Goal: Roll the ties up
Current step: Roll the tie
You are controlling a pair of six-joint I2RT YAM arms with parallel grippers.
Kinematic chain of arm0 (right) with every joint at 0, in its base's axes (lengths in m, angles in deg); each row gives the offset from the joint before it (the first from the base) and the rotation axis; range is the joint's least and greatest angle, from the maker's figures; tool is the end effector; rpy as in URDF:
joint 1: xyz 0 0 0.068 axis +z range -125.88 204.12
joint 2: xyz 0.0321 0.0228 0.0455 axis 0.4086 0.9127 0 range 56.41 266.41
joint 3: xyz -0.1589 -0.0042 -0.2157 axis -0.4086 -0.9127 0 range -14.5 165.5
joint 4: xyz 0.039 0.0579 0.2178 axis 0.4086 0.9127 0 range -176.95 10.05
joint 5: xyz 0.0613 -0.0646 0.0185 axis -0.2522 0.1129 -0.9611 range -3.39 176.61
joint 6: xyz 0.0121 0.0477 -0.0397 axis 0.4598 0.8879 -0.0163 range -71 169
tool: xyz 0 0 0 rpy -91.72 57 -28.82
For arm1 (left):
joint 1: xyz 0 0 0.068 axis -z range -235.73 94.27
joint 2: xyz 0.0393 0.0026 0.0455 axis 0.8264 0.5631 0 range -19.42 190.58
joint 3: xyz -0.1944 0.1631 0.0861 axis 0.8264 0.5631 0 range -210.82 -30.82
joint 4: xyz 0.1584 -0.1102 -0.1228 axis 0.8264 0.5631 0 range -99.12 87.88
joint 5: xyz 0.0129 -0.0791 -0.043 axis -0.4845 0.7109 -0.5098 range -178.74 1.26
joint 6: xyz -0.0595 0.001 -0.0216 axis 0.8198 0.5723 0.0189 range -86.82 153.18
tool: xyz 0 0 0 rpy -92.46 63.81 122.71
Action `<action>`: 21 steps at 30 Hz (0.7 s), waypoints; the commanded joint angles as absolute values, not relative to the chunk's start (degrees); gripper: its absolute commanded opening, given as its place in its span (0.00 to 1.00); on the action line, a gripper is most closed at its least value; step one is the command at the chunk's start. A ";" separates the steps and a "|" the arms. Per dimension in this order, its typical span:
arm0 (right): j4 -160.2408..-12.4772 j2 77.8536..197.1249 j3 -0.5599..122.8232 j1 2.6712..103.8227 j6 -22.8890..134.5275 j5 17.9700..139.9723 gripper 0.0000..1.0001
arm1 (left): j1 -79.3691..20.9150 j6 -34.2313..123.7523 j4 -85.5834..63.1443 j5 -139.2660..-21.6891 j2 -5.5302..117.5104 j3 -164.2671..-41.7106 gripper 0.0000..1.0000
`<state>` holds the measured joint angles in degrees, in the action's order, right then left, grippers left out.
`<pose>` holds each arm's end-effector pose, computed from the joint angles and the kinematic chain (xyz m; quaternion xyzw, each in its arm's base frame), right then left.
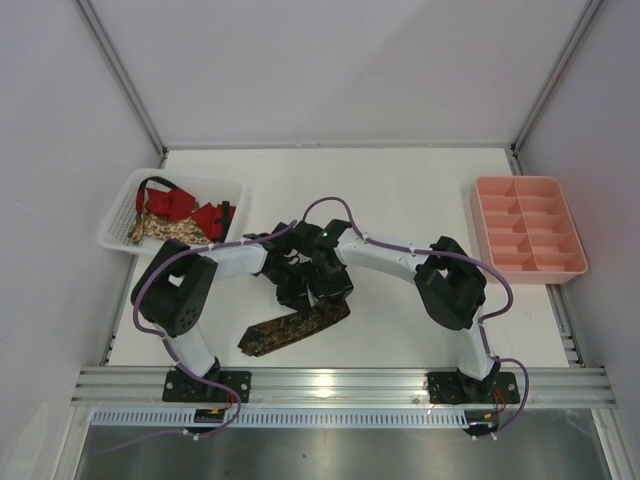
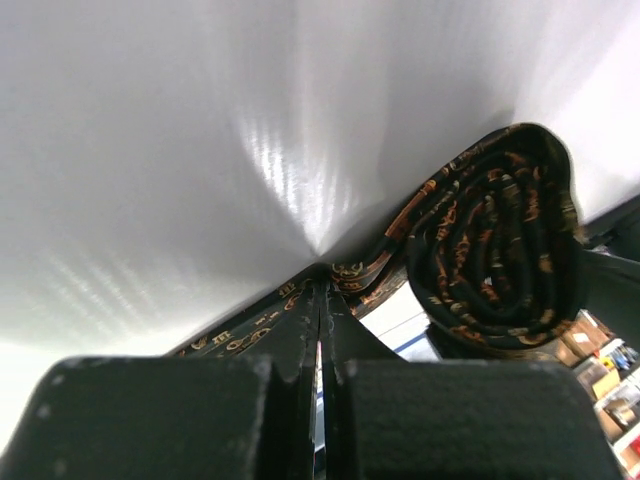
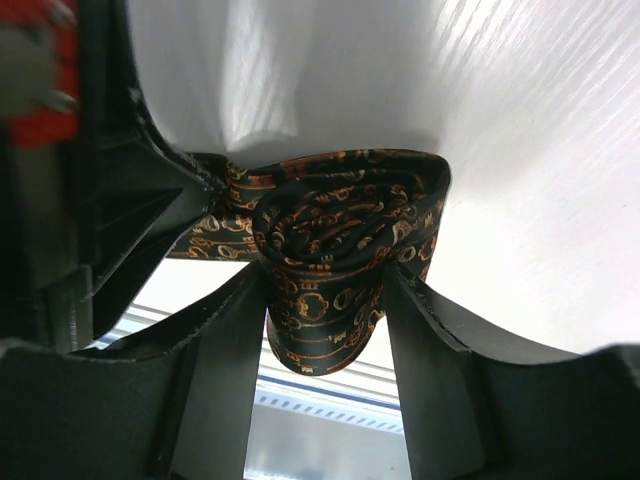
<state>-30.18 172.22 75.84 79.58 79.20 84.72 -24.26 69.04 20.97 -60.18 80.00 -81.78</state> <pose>0.2053 0.3012 0.1891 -0.2193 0.9732 0.0581 0.0384 0.2178 -0.1605 0.1375 0.0124 -0.9645 0.2579 0.0555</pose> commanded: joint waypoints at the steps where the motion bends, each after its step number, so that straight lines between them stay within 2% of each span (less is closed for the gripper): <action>1: -27.99 173.48 80.06 80.28 77.04 88.28 0.55 | -24.70 65.88 24.81 -68.96 79.46 -82.76 0.00; 21: -23.85 174.62 84.72 82.65 74.50 91.45 0.59 | -26.02 63.77 27.71 -68.26 79.29 -85.75 0.01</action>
